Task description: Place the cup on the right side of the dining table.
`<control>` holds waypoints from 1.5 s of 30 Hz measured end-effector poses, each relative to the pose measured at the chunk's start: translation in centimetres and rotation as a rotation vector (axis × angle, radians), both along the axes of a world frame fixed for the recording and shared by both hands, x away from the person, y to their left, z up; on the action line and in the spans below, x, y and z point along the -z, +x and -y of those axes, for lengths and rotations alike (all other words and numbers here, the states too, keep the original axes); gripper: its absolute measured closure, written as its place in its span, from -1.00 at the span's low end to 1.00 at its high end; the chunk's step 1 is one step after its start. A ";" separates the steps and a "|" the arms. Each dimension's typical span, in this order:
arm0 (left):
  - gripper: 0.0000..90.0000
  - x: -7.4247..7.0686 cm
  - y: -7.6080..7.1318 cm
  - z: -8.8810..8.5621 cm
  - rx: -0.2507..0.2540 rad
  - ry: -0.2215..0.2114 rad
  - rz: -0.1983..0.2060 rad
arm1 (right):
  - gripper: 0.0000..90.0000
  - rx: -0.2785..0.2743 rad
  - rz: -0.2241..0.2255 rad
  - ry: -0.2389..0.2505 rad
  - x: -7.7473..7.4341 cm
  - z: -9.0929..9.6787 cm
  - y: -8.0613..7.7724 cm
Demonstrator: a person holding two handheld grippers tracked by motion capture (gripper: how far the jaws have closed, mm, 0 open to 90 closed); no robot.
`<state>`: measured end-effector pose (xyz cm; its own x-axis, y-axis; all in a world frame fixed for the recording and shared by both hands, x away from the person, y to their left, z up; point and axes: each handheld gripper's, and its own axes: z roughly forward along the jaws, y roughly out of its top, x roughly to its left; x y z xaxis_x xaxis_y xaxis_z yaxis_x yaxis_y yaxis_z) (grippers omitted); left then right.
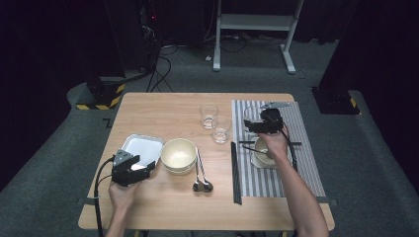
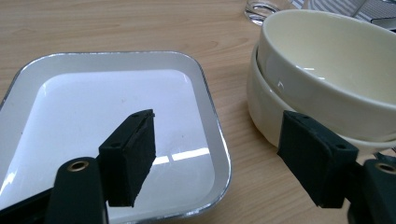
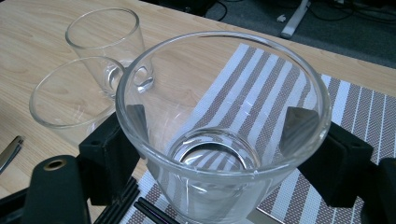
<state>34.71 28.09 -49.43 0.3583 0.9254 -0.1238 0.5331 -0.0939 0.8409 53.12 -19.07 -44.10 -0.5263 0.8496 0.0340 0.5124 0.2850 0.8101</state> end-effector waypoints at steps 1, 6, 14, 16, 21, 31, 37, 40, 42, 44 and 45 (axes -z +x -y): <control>-0.38 0.1 -0.1 0.0 -0.001 0.001 0.000 | -0.55 -0.001 0.001 -0.003 0.0 0.0 0.1; -0.38 0.9 -1.0 0.1 -0.012 0.001 -0.006 | -0.55 0.012 -0.009 -0.009 0.2 0.0 0.2; -0.39 2.2 -1.7 0.2 -0.023 0.005 -0.026 | -0.55 0.011 -0.022 -0.024 0.1 -0.5 0.4; -0.39 2.4 -1.8 0.2 -0.029 0.003 -0.020 | -0.56 0.017 -0.019 -0.036 -0.1 -0.8 0.6; -0.38 2.5 -2.2 0.4 -0.038 0.016 -0.011 | -0.55 0.027 -0.022 -0.034 -0.2 -1.0 1.1; -0.39 2.4 -3.2 1.1 -0.024 0.018 0.003 | -0.56 0.042 -0.045 -0.056 0.8 -1.1 1.8; -0.38 2.7 -3.6 2.0 -0.002 0.033 -0.002 | -0.56 0.049 -0.049 -0.055 1.0 -1.1 2.0; -0.38 2.9 -3.7 2.4 0.004 0.035 -0.007 | -0.56 0.057 -0.052 -0.049 1.1 -1.0 2.2; -0.39 3.1 -3.6 2.6 0.007 0.041 -0.010 | -0.56 0.060 -0.054 -0.048 1.2 -0.9 2.3; -0.39 3.2 -3.6 2.8 0.013 0.040 -0.014 | -0.56 0.065 -0.054 -0.051 1.3 -0.9 2.4; -0.39 3.2 -3.6 2.8 0.013 0.040 -0.016 | -0.56 0.068 -0.056 -0.050 1.4 -0.8 2.5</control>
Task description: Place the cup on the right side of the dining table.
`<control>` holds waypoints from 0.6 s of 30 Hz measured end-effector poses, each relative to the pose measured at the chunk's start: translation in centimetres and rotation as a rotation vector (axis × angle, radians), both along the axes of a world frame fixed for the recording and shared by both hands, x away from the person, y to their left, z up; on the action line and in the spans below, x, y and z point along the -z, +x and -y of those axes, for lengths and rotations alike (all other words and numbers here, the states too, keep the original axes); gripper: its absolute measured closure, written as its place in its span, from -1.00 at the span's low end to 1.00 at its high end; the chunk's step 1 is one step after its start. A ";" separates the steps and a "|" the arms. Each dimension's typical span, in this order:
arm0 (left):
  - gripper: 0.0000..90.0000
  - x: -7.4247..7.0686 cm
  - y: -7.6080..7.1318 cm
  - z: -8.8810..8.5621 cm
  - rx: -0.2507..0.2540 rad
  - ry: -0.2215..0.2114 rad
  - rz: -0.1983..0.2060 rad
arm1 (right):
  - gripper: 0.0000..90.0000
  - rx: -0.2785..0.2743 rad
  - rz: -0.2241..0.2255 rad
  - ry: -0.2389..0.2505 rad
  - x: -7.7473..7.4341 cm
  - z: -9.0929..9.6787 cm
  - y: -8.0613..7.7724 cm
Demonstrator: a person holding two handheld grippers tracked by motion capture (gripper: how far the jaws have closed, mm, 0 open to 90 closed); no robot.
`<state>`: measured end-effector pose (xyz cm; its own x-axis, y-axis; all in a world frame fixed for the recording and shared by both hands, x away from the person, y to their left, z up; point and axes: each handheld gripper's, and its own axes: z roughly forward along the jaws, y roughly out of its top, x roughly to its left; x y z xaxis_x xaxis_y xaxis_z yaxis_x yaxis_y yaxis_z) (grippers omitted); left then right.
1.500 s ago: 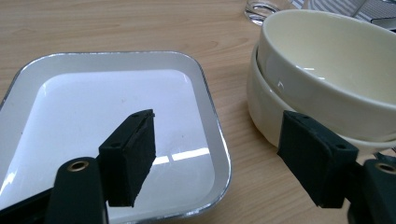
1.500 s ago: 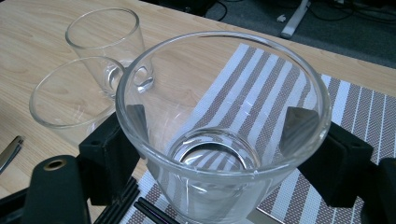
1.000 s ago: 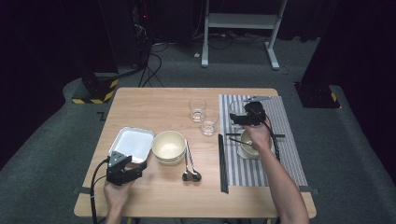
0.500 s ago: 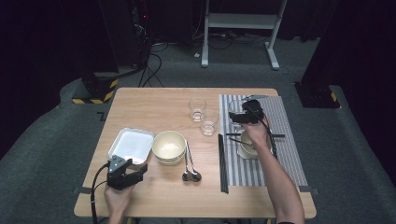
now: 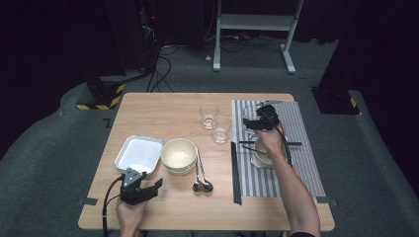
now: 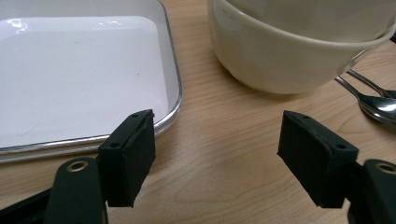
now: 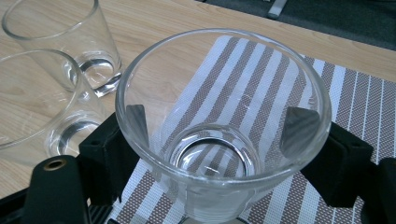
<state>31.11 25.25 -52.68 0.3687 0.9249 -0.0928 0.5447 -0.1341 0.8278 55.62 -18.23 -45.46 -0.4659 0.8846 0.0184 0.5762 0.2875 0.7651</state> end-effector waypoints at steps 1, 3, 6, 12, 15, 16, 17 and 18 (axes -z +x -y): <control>-0.39 0.0 0.0 0.1 0.001 0.002 0.000 | -0.56 0.003 -0.001 0.000 0.0 0.0 0.0; -0.39 0.1 0.1 0.3 0.007 0.006 -0.003 | -0.56 0.007 -0.004 0.000 0.2 0.1 0.1; -0.39 0.3 0.1 0.6 0.018 0.015 -0.010 | -0.56 0.014 -0.005 0.001 0.3 0.1 0.3; -0.40 0.7 0.4 1.2 0.028 0.016 -0.027 | -0.56 0.026 -0.008 0.014 0.5 0.2 0.5; -0.40 0.7 0.6 1.3 0.034 0.013 -0.034 | -0.56 0.034 -0.016 0.005 0.8 0.2 0.7; -0.40 0.7 0.6 1.3 0.035 0.012 -0.035 | -0.56 0.036 -0.017 0.004 0.8 0.3 0.7; -0.40 0.7 0.7 1.3 0.036 0.015 -0.038 | -0.56 0.040 -0.019 0.003 0.9 0.3 0.8; -0.40 0.7 0.7 1.4 0.037 0.018 -0.039 | -0.56 0.042 -0.021 0.001 1.0 0.3 0.8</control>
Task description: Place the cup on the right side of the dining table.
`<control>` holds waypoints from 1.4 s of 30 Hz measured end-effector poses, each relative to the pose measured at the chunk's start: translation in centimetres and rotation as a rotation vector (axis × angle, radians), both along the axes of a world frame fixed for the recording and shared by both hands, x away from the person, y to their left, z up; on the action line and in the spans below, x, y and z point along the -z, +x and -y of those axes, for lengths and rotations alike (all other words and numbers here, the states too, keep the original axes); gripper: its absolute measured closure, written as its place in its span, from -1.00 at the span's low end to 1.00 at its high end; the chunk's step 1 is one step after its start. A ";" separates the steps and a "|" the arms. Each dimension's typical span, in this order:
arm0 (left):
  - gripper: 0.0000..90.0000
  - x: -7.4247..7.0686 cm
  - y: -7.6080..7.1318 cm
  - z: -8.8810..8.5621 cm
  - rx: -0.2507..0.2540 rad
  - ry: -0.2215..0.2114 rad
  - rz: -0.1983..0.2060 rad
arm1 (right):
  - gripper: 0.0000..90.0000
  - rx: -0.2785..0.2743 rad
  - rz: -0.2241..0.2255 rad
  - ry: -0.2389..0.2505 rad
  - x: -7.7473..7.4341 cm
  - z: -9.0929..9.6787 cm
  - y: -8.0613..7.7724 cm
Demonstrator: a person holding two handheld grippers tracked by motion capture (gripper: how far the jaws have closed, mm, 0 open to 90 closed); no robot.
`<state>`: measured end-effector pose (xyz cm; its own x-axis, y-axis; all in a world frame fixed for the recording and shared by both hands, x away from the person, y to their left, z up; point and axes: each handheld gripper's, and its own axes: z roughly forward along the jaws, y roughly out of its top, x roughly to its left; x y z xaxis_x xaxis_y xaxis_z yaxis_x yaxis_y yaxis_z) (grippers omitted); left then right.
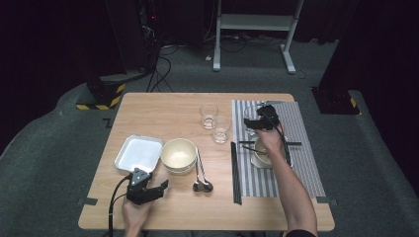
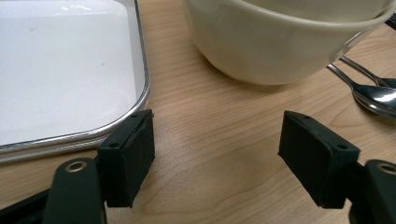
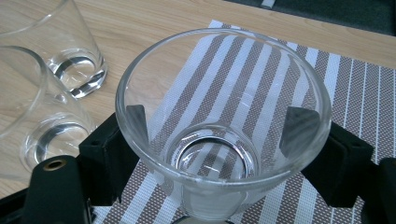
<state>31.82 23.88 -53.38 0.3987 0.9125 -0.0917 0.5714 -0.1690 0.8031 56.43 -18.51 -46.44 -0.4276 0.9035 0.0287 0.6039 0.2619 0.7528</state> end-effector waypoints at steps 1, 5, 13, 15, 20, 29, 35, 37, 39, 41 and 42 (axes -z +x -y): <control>-0.41 0.0 0.0 0.0 0.000 0.001 -0.002 | -0.56 0.000 0.001 -0.001 0.1 0.0 0.0; -0.42 0.0 0.1 0.0 -0.002 -0.009 -0.014 | -0.56 0.008 -0.005 -0.005 0.3 0.1 0.2; -0.45 0.1 0.3 0.0 -0.005 -0.008 -0.040 | -0.56 0.019 -0.012 -0.002 0.6 0.1 0.4; -0.46 0.1 0.3 0.0 -0.004 -0.005 -0.046 | -0.56 0.025 -0.011 -0.006 0.6 0.1 0.5; -0.45 0.1 0.3 0.0 -0.007 -0.004 -0.046 | -0.56 0.036 -0.007 0.004 0.7 0.3 0.7; -0.46 0.1 0.3 0.0 -0.005 -0.005 -0.046 | -0.56 0.043 -0.033 -0.015 1.3 0.2 0.9; -0.47 0.1 0.3 0.0 -0.005 -0.017 -0.045 | -0.57 0.045 -0.056 -0.014 1.4 -0.1 0.8; -0.47 0.1 0.3 0.0 -0.005 -0.012 -0.045 | -0.57 0.041 -0.058 -0.026 1.4 -0.2 0.7; -0.47 0.1 0.3 0.0 -0.004 -0.007 -0.046 | -0.58 0.039 -0.071 -0.028 1.3 -0.2 0.6; -0.48 0.2 0.3 0.1 -0.008 -0.006 -0.043 | -0.58 0.037 -0.077 -0.031 1.3 0.0 0.5; -0.48 0.2 0.3 0.1 -0.007 -0.005 -0.043 | -0.58 0.037 -0.079 -0.030 1.2 0.0 0.4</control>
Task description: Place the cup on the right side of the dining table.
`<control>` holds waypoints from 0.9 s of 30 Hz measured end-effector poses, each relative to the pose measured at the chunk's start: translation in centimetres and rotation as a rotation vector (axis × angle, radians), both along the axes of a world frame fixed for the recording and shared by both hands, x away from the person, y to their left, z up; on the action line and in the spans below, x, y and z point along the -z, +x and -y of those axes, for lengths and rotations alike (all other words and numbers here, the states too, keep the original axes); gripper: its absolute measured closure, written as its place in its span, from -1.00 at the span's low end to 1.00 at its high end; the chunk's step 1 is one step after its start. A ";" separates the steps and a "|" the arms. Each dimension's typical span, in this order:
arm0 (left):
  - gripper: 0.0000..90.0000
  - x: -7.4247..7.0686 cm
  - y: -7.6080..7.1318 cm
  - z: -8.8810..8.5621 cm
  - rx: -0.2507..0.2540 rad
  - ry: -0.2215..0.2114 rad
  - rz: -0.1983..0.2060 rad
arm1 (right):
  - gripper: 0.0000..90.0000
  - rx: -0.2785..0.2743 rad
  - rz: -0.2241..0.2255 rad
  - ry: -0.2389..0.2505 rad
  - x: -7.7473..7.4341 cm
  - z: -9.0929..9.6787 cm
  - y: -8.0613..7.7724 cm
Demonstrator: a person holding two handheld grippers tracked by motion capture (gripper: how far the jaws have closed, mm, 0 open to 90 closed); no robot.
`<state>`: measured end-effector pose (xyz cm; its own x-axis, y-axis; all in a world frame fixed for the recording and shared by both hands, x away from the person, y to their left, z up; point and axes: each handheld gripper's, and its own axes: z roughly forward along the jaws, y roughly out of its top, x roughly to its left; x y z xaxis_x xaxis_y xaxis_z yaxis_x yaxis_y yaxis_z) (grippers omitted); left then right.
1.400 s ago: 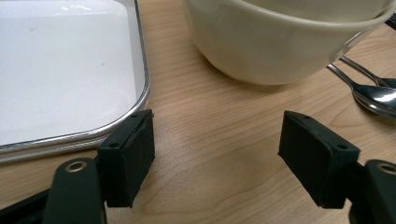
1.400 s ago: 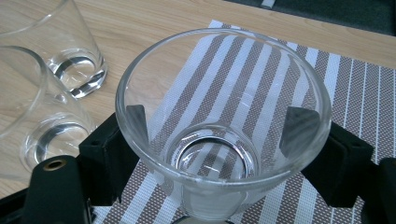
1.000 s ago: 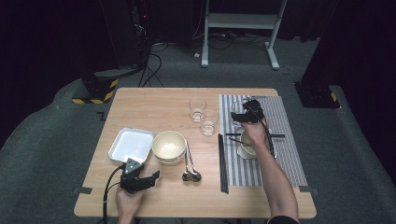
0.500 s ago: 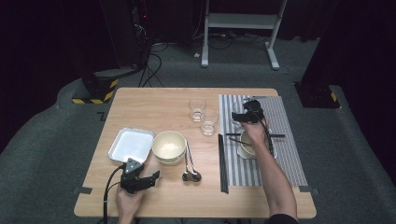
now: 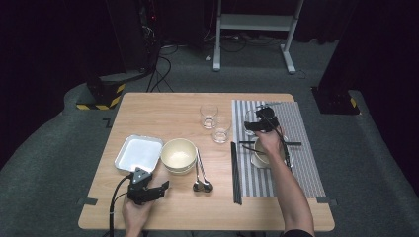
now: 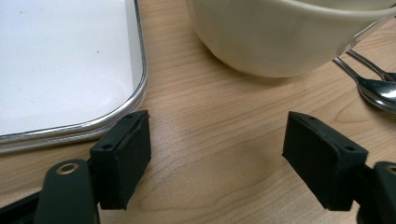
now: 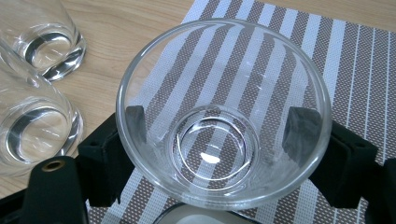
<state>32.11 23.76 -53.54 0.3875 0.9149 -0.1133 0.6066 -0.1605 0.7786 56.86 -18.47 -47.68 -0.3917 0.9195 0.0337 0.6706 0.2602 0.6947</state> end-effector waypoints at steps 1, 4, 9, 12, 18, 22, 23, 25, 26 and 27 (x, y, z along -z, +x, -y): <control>-0.48 0.0 0.0 0.0 0.000 -0.001 0.000 | -0.59 -0.001 -0.003 0.003 0.0 0.0 0.0; -0.48 0.0 0.0 -0.1 0.002 -0.003 -0.002 | -0.60 0.010 -0.011 0.011 0.0 0.0 -0.1; -0.47 0.0 0.0 0.0 -0.001 -0.001 0.000 | -0.68 0.002 -0.001 0.018 -0.2 0.1 -0.3; -0.47 0.0 0.0 -0.1 0.003 0.000 -0.003 | -0.69 0.006 0.012 0.008 -0.4 0.2 -0.5; -0.48 0.0 0.0 -0.2 0.001 -0.021 -0.004 | -0.69 0.002 0.023 0.036 -1.0 0.4 -0.9; -0.48 0.0 0.0 -0.1 0.003 -0.008 -0.003 | -0.69 0.007 0.039 0.041 -1.5 0.5 -1.3; -0.48 0.0 0.0 -0.1 0.003 -0.008 -0.003 | -0.69 0.002 0.040 0.041 -1.6 0.5 -1.4; -0.48 0.0 0.0 -0.2 0.002 -0.013 -0.003 | -0.69 0.002 0.051 0.050 -1.9 0.6 -1.7; -0.48 0.0 0.0 -0.1 0.002 -0.013 -0.003 | -0.69 0.002 0.056 0.056 -2.1 0.7 -1.8; -0.48 0.0 0.0 -0.1 0.003 -0.012 -0.003 | -0.69 0.002 0.061 0.056 -2.2 0.7 -1.9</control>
<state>32.13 23.91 -53.54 0.3897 0.9123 -0.1256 0.6087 -0.1528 0.7785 54.94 -19.21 -45.51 -0.3930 0.9175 0.0618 0.6273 0.2184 0.7476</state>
